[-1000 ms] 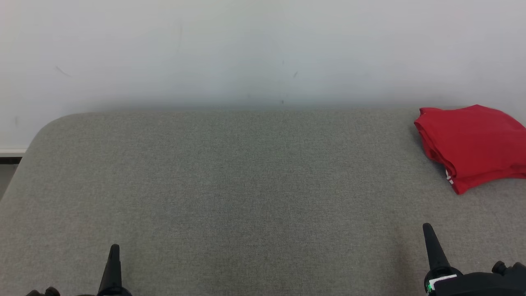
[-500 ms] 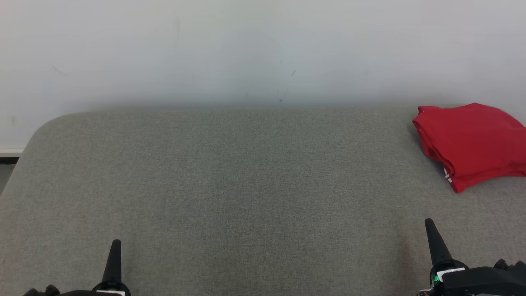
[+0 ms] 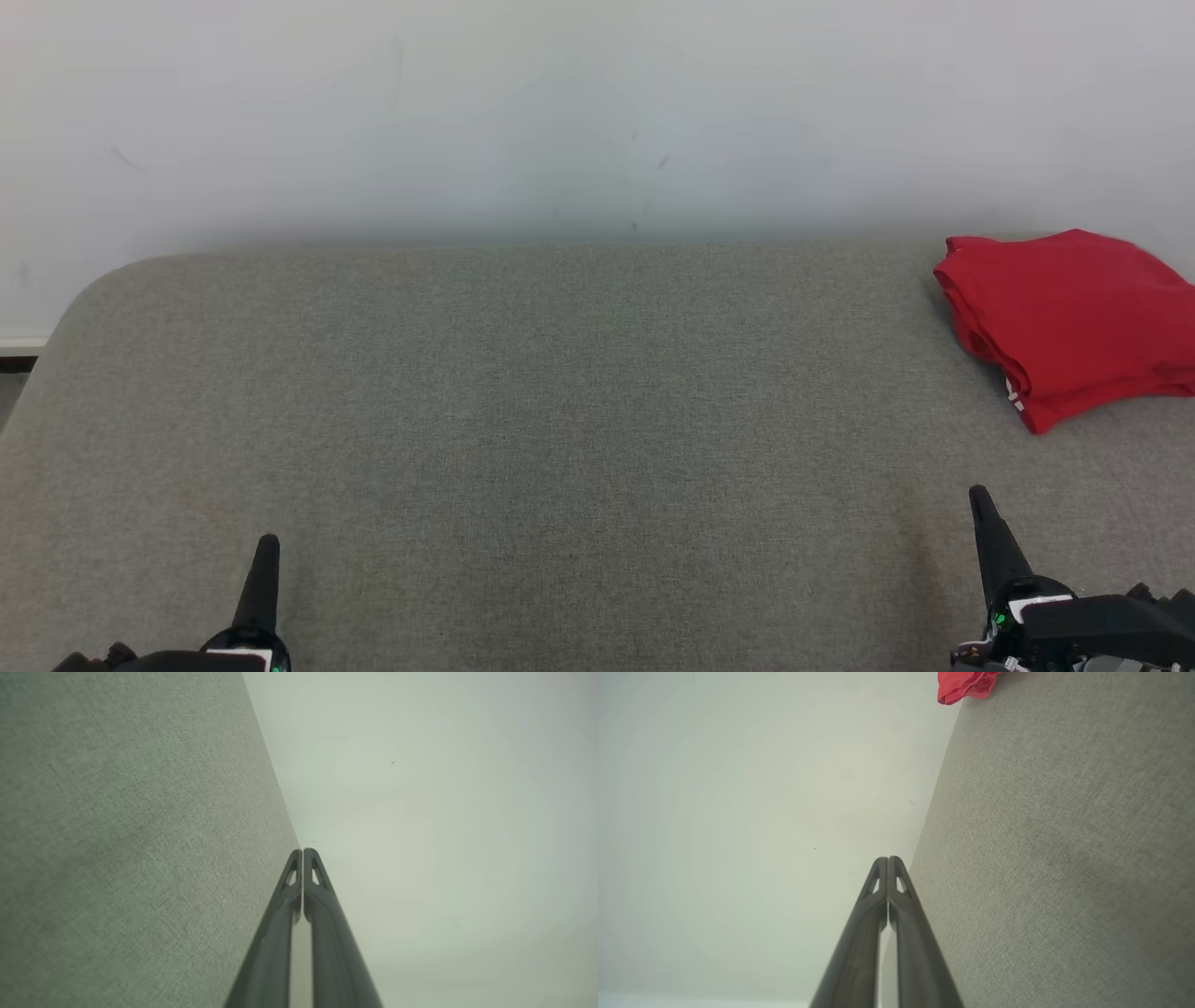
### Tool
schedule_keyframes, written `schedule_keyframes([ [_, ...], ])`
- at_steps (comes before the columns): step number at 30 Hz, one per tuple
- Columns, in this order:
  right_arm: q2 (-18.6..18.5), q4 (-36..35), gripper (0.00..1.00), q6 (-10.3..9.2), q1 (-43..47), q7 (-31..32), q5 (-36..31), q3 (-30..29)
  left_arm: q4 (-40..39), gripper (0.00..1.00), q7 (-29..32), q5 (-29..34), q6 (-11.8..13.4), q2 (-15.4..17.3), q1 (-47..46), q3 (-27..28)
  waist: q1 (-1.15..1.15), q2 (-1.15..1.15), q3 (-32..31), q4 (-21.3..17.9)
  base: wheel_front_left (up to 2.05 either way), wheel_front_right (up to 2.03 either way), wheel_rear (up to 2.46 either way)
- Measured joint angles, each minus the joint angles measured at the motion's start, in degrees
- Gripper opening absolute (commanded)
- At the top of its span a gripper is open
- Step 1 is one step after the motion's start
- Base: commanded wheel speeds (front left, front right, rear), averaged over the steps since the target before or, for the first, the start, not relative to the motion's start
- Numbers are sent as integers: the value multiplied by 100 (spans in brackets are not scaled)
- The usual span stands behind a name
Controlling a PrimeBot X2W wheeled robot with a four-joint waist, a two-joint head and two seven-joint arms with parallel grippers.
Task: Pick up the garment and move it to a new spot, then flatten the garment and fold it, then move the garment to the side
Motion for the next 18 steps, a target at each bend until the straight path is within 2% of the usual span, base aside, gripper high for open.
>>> schedule_keyframes([
  [18, 7, 118, 0, 0, -161, 155, 716, -108, 41, 0, 190, -783, -2, -22, -132, 44, 0, 0, 33, -41, 0, 0, 0],
])
